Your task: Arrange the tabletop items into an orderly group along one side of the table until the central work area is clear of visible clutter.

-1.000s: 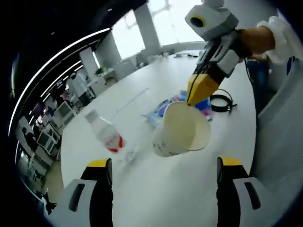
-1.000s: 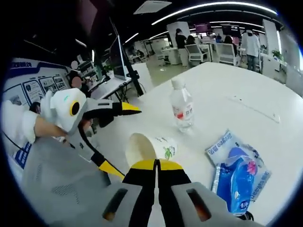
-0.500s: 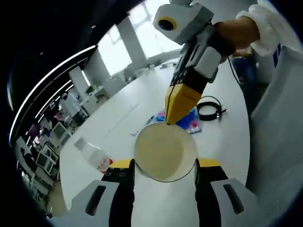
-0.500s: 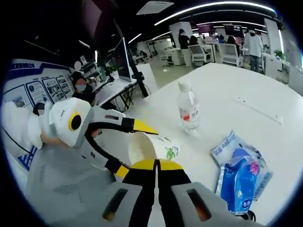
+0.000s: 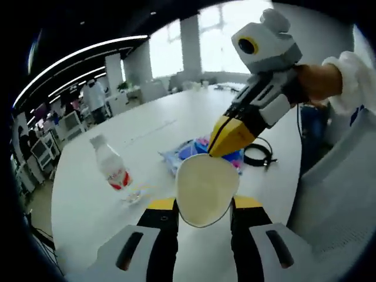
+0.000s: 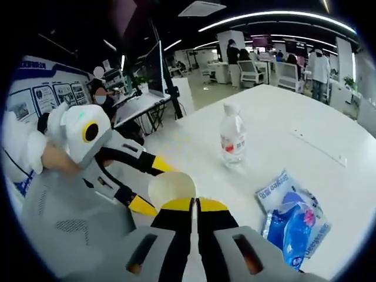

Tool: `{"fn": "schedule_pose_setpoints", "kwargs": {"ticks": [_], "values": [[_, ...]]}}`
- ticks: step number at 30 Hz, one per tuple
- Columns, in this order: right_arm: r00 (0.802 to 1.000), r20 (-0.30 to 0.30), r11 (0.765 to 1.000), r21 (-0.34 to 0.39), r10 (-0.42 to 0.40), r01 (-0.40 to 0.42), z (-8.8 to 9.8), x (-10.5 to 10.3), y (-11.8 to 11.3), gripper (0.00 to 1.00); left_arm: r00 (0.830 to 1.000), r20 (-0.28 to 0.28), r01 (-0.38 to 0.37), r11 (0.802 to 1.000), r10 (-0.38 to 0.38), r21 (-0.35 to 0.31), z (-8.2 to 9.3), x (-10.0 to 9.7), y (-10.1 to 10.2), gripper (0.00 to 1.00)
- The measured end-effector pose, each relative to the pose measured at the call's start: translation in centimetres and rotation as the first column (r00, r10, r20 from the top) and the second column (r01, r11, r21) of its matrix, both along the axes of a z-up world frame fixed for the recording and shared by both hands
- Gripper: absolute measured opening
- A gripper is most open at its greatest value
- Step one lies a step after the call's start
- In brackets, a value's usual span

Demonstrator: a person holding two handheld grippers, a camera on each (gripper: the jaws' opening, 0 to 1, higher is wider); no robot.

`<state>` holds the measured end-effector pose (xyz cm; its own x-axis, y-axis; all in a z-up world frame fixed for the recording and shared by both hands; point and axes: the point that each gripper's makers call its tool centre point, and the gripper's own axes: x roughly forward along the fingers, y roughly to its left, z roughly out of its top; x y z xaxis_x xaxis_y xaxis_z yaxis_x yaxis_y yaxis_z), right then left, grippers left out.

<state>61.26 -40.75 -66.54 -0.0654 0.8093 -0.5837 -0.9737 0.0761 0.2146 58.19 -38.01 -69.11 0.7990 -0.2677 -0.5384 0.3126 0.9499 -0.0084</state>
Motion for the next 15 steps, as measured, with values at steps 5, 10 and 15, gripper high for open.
{"fn": "schedule_pose_setpoints", "kwargs": {"ticks": [5, 10, 15], "values": [[1.0, 0.007, 1.0, -0.002, 0.007, -0.007, -0.28, 0.08, 0.34, 0.0, 0.999, -0.024, -0.023, 0.999, 0.022, -0.044, -0.28, -0.16, -0.28, 0.25], [1.0, 0.018, 1.0, 0.011, 0.023, -0.024, -0.78, 0.13, 0.43, 0.0, 0.998, -0.046, -0.039, 0.996, 0.036, -0.074, -0.55, -0.41, -0.56, 0.22], [0.996, 0.053, 0.996, 0.044, 0.07, -0.073, -0.75, 0.0, 0.75, 0.04, 0.998, -0.048, -0.046, 0.993, 0.041, -0.106, -0.4, -0.32, -0.8, 0.21]]}}
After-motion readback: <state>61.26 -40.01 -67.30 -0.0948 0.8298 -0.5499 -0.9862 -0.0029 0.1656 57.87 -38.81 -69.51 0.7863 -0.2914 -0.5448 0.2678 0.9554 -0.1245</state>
